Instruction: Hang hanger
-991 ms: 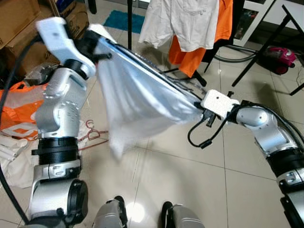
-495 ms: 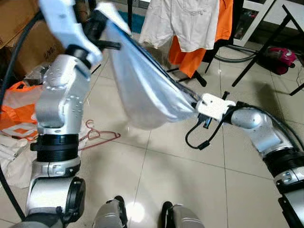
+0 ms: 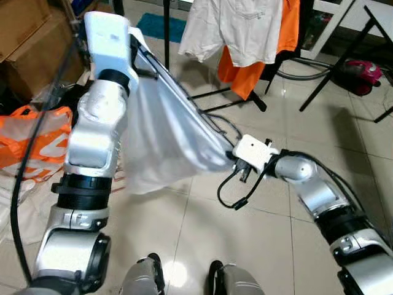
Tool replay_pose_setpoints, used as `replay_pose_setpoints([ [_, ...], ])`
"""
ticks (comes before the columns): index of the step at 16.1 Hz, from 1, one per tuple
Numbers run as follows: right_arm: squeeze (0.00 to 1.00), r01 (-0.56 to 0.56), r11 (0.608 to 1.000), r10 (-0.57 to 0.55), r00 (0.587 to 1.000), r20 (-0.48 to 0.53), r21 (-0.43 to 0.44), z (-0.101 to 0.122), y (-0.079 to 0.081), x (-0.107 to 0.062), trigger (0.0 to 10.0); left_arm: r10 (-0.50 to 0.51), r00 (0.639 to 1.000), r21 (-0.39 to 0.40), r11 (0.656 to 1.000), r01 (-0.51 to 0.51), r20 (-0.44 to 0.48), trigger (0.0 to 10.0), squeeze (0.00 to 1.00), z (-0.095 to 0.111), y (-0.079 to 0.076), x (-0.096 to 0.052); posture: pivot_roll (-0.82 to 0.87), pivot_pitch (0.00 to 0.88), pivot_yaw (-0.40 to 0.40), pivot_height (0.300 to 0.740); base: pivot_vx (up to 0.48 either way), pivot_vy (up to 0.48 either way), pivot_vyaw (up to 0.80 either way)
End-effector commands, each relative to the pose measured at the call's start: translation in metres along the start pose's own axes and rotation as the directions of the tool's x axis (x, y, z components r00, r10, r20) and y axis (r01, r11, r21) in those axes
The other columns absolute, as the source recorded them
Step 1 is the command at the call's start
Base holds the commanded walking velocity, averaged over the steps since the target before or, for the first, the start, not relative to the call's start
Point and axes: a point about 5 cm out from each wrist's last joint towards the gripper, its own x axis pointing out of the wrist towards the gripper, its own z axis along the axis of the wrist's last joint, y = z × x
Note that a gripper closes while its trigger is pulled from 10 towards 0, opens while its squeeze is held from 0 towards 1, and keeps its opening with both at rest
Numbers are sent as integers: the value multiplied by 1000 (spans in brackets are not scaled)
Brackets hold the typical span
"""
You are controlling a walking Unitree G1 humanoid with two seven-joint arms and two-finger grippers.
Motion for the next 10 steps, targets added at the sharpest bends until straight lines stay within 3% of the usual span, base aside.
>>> replay_pose_setpoints([
  [1, 0, 8, 999, -9, 1000, -24, -45, 0, -4, -4, 0, -89, 992, 127, 989, 78, 87, 0, 0, 14, -25, -5, -123, 194, -89, 740, 0, 0, 0],
  [4, 0, 16, 999, -18, 998, -56, -31, -1, -6, -2, 0, -186, 970, 181, 971, 156, 159, 0, 0, 25, -51, -10, -119, 193, -95, 740, 0, 0, 0],
  [5, 0, 6, 999, -5, 1000, -26, 53, 3, -4, 2, 0, -296, 924, 265, 936, 231, 243, 0, 0, 36, -71, -16, -119, 193, -95, 740, 0, 0, 0],
  [7, 0, 10, 995, -10, 1000, -3, 104, 7, -4, 4, 0, -366, 897, 350, 898, 269, 250, 0, 0, 33, -81, -22, -115, 190, -99, 740, 0, 0, 0],
  [10, 0, 35, 978, -38, 999, 9, 206, 8, -8, 5, 0, -478, 854, 536, 785, 310, 205, 0, 0, 13, -90, -34, -117, 184, -99, 740, 0, 0, 0],
])
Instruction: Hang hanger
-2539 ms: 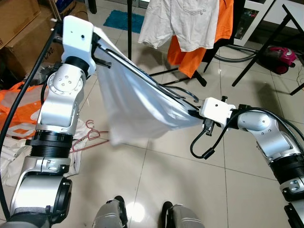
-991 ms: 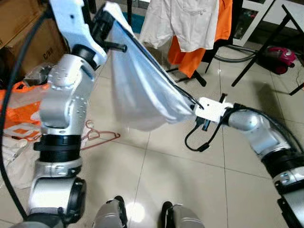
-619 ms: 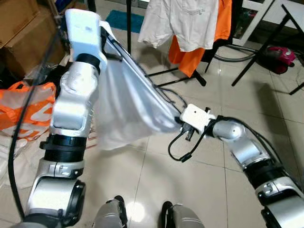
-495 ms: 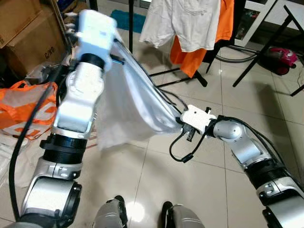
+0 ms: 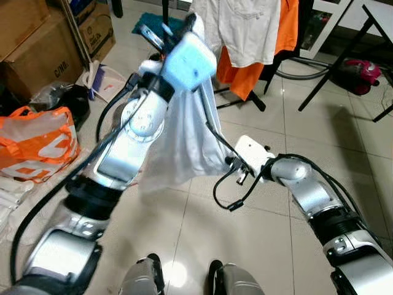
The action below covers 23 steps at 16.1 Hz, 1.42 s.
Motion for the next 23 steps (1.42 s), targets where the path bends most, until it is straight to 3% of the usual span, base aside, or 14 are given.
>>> replay_pose_setpoints([
  [1, 0, 52, 998, -55, 995, 88, 41, 18, -13, -4, 0, -183, 983, -37, 983, 182, -27, 0, 0, -7, -37, -11, -119, 181, -101, 740, 0, 0, 0],
  [2, 0, 61, 997, -64, 995, 82, 41, 16, -15, -5, 0, -167, 984, -101, 982, 160, -67, 0, 0, -13, -34, -13, -120, 180, -101, 740, 0, 0, 0],
  [4, 0, 94, 994, -97, 993, 66, 47, 12, -20, -8, 0, -77, 960, -350, 936, -24, -270, 0, 0, -48, -18, -22, -119, 178, -102, 740, 0, 0, 0],
  [5, 0, 106, 993, -109, 992, 66, 55, 11, -22, -9, 0, -33, 935, -424, 897, -129, -353, 0, 0, -64, -8, -27, -119, 177, -103, 740, 0, 0, 0],
  [6, 0, 116, 990, -122, 990, 74, 77, 12, -24, -10, 0, 31, 899, -496, 826, -269, -436, 0, 0, -80, 4, -34, -119, 179, -106, 740, 0, 0, 0],
  [8, 0, 124, 983, -138, 986, 97, 137, 15, -27, -12, 0, 103, 855, -534, 741, -406, -508, 0, 0, -95, 19, -42, -118, 181, -107, 740, 0, 0, 0],
  [9, 0, 126, 980, -143, 985, 100, 156, 15, -27, -12, 0, 123, 853, -486, 777, -400, -507, 0, 0, -96, 23, -45, -119, 183, -111, 740, 0, 0, 0],
  [12, 0, 147, 973, -166, 981, 99, 176, 16, -30, -11, 0, 128, 851, -445, 808, -387, -509, 0, 0, -97, 28, -47, -119, 183, -111, 740, 0, 0, 0],
  [16, 0, 171, 965, -194, 976, 99, 201, 16, -39, -14, 0, 137, 833, -442, 795, -415, -535, 0, 0, -101, 30, -53, -112, 189, -116, 740, 0, 0, 0],
  [23, 0, 211, 959, -231, 969, 88, 191, 15, -49, -18, 0, 112, 846, -415, 832, -367, -522, 0, 0, -101, 27, -53, -109, 190, -110, 740, 0, 0, 0],
])
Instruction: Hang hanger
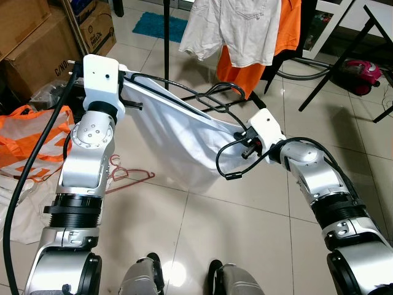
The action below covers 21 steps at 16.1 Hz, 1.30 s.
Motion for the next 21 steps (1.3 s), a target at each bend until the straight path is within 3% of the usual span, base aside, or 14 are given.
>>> replay_pose_setpoints([
  [1, 0, 59, 998, -59, 998, -2, -12, 0, -15, -8, 0, -7, 1000, 30, 1000, 6, 13, 0, 0, 4, 1, -1, -110, 191, -110, 740, 0, 0, 0],
  [5, 0, 53, 998, -53, 999, -13, -33, -3, -14, -8, 0, -51, 999, 34, 998, 51, -1, 0, 0, 5, -4, 0, -114, 194, -112, 740, 0, 0, 0],
  [6, 0, 49, 997, -50, 999, -20, -53, -4, -13, -8, 0, -91, 995, -76, 993, 88, -30, 0, 0, 6, -10, 0, -114, 195, -114, 740, 0, 0, 0],
  [7, 0, 45, 997, -46, 999, -24, -61, -4, -12, -8, 0, -110, 993, -153, 983, 104, -35, 706, 0, 9, -12, 0, -113, 196, -116, 740, 0, 0, 0],
  [8, 0, 41, 997, -43, 999, -29, -70, -5, -12, -8, 0, -112, 993, -208, 973, 102, -41, 3843, 0, 12, -12, 0, -112, 196, -118, 740, 0, 0, 0],
  [9, 0, 40, 995, -44, 998, -36, -93, -6, -12, -7, 0, -107, 993, -273, 958, 89, -51, 10000, 0, 13, -12, 1, -112, 197, -119, 740, 0, 0, 0],
  [11, 0, 40, 985, -47, 998, -39, -166, -6, -10, -6, 0, -96, 992, -482, 875, 47, -77, 10000, 0, 15, -11, 3, -109, 198, -121, 740, 0, 0, 0],
  [15, 0, 29, 970, -39, 998, -39, -241, -6, -7, -5, 0, -57, 988, -641, 766, -50, -144, 10000, 0, 13, -4, 4, -109, 198, -121, 740, 0, 0, 0],
  [17, 0, 22, 949, -39, 998, -46, -314, -8, -6, -5, 0, -60, 987, -662, 748, -55, -151, 10000, 0, 17, -2, 5, -103, 203, -124, 740, 0, 0, 0],
  [20, 0, 16, 920, -25, 1000, -17, -392, -2, -2, -4, 0, -51, 981, -644, 760, -83, -187, 10000, 0, 16, 2, 6, -103, 203, -124, 740, 0, 0, 0],
  [21, 0, 5, 894, -4, 1000, 4, -448, 3, 1, -2, 0, -71, 983, -680, 730, -62, -167, 10000, 0, 19, -2, 9, -107, 196, -121, 740, 0, 0, 0],
])
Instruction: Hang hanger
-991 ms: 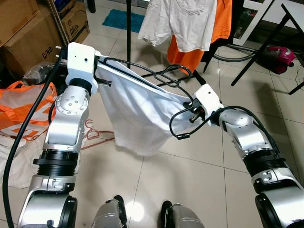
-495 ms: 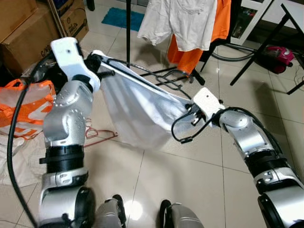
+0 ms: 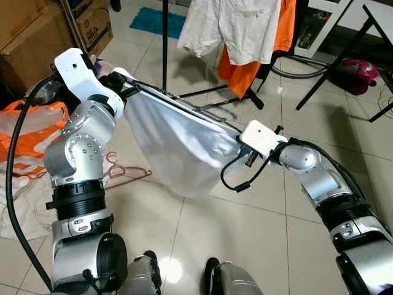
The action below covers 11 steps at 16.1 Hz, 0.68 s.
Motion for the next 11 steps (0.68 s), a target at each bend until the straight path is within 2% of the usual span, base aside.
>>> replay_pose_setpoints([
  [1, 0, 12, 998, -10, 1000, 27, -55, 6, -5, -1, 0, -57, 998, -33, 998, 57, 14, 10000, 0, 4, -16, 2, -108, 189, -122, 740, 0, 0, 0],
  [2, 0, 12, 996, -9, 1000, 29, -93, 6, -6, -2, 0, -92, 994, -81, 992, 97, 63, 10000, 0, 9, -21, 1, -109, 186, -122, 740, 0, 0, 0],
  [3, 0, 15, 987, -9, 999, 34, -160, 7, -9, -3, 0, -113, 986, -95, 988, 125, 120, 10000, 0, 14, -27, -1, -109, 186, -122, 740, 0, 0, 0],
  [4, 0, 26, 995, -24, 999, 26, -99, 6, -11, -2, 0, -137, 983, -54, 988, 144, 120, 10000, 0, 11, -32, -2, -109, 183, -124, 740, 0, 0, 0],
  [5, 0, 47, 995, -50, 998, 36, 89, 7, -14, 0, 0, -167, 980, 3, 986, 167, 108, 10000, 0, 5, -39, -4, -109, 183, -124, 740, 0, 0, 0],
  [6, 0, 51, 949, -80, 994, 80, 310, 11, -18, 2, 0, -169, 981, 37, 985, 166, 91, 10000, 0, -3, -43, -5, -103, 185, -128, 740, 0, 0, 0],
  [8, 0, 73, 910, -127, 986, 108, 408, 13, -23, 2, 0, -135, 987, 102, 987, 126, 84, 10000, 0, -11, -42, -6, -103, 185, -128, 740, 0, 0, 0],
  [9, 0, 93, 906, -148, 984, 102, 414, 12, -24, 2, 0, -116, 990, 145, 984, 103, 86, 10000, 0, -18, -41, -8, -98, 178, -123, 740, 0, 0, 0],
  [11, 0, 117, 892, -168, 983, 80, 436, 9, -26, 3, 0, -91, 989, 243, 968, 61, 113, 10000, 0, -24, -39, -10, -98, 178, -123, 740, 0, 0, 787],
])
